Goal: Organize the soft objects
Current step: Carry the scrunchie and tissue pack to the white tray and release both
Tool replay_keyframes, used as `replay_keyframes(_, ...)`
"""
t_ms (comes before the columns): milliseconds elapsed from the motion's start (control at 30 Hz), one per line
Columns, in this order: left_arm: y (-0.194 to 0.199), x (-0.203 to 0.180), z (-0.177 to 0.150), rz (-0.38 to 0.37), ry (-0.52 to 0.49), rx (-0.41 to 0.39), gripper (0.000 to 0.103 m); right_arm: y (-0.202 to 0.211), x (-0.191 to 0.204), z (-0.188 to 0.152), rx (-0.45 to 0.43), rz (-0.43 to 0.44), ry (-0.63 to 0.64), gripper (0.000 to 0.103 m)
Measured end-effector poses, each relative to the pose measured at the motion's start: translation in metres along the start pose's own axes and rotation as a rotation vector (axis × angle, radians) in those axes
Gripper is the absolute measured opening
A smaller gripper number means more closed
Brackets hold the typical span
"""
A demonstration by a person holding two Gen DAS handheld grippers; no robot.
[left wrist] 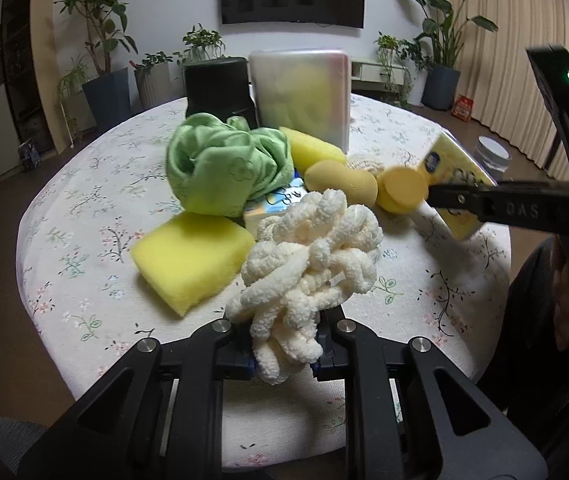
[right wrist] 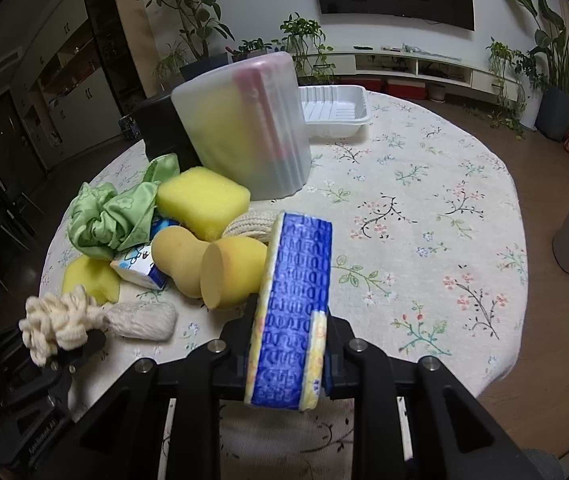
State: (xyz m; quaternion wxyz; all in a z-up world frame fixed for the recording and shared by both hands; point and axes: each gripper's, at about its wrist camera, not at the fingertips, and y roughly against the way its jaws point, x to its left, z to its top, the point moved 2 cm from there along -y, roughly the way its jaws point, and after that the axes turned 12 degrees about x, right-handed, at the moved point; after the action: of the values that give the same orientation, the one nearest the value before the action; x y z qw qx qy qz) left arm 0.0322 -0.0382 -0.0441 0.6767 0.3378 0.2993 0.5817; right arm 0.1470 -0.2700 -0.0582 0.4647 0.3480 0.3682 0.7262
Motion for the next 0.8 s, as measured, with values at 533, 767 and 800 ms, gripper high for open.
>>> replay_keyframes(533,0.026,0.035,0.0,-0.045,0.128,-0.032,0.016,0.023,-0.006,-0.011,-0.02,-0.041,-0.015,0.026)
replay_keyframes(767,0.034,0.064,0.01,-0.027,0.166,-0.024,0.016,0.031,-0.016,-0.007,-0.02,-0.048,-0.034,0.026)
replay_keyframes(800,0.035,0.072,0.012,-0.03,0.181,-0.021,0.016,0.032,-0.019,-0.005,-0.021,-0.048,-0.039,0.026)
